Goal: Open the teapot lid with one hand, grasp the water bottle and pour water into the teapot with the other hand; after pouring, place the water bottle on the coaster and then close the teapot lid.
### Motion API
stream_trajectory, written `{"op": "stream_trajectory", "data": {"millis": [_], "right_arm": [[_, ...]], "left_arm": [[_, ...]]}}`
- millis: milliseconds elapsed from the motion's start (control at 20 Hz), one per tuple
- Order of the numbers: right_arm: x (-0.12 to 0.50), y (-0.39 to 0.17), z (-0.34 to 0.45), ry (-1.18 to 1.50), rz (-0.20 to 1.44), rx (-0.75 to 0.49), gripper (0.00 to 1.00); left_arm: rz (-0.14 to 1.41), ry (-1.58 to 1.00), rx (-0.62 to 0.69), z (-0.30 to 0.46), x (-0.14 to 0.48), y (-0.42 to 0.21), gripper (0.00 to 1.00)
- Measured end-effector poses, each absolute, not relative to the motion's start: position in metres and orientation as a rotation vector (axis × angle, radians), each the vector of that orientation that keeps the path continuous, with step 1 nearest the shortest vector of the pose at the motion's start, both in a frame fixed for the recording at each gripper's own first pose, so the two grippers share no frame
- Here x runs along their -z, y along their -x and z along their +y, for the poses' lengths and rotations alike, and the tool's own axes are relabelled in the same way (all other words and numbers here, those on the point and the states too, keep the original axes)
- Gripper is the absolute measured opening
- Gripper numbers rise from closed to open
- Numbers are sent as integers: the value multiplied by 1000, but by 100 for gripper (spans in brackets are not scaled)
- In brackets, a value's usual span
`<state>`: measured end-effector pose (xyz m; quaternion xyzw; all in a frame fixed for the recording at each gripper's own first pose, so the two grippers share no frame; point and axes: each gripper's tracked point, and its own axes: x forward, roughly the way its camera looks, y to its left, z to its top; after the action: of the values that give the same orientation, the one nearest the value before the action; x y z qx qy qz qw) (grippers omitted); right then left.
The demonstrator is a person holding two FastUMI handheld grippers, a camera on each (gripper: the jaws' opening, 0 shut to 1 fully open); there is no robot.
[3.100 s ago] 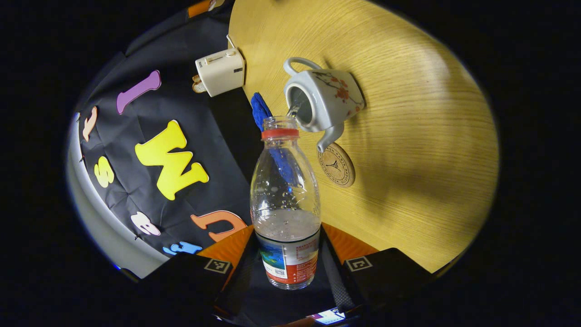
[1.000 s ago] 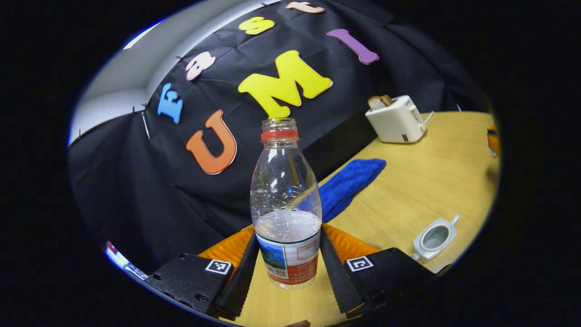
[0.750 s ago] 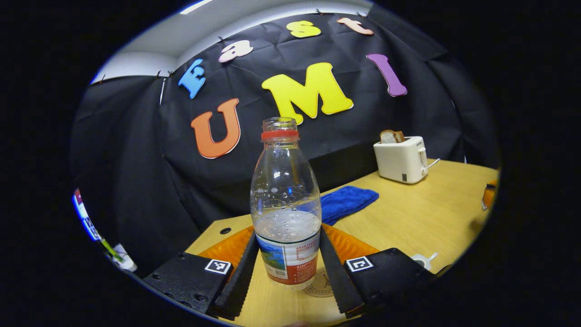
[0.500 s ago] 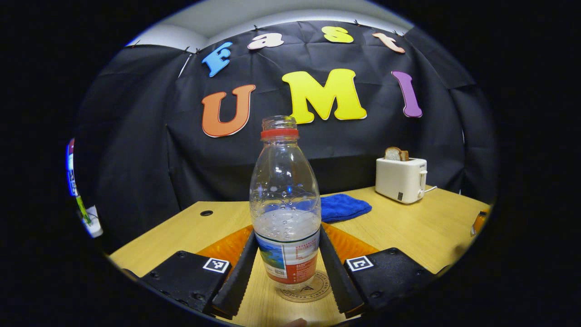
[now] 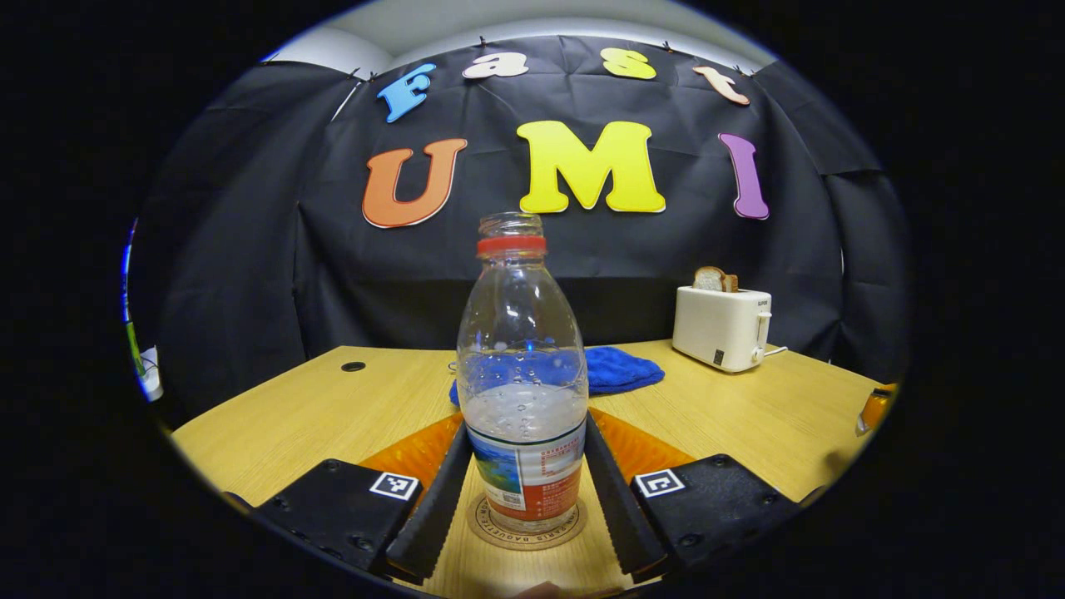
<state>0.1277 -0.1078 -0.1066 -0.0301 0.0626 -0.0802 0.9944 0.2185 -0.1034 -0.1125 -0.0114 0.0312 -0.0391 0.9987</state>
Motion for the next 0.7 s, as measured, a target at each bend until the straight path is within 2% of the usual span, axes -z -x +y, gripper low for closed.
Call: {"op": "stream_trajectory", "data": {"millis": [700], "right_arm": [[108,-128,-106,62,130,155,0]], "left_arm": [[124,-6,111,-107,132,-216,85]]}}
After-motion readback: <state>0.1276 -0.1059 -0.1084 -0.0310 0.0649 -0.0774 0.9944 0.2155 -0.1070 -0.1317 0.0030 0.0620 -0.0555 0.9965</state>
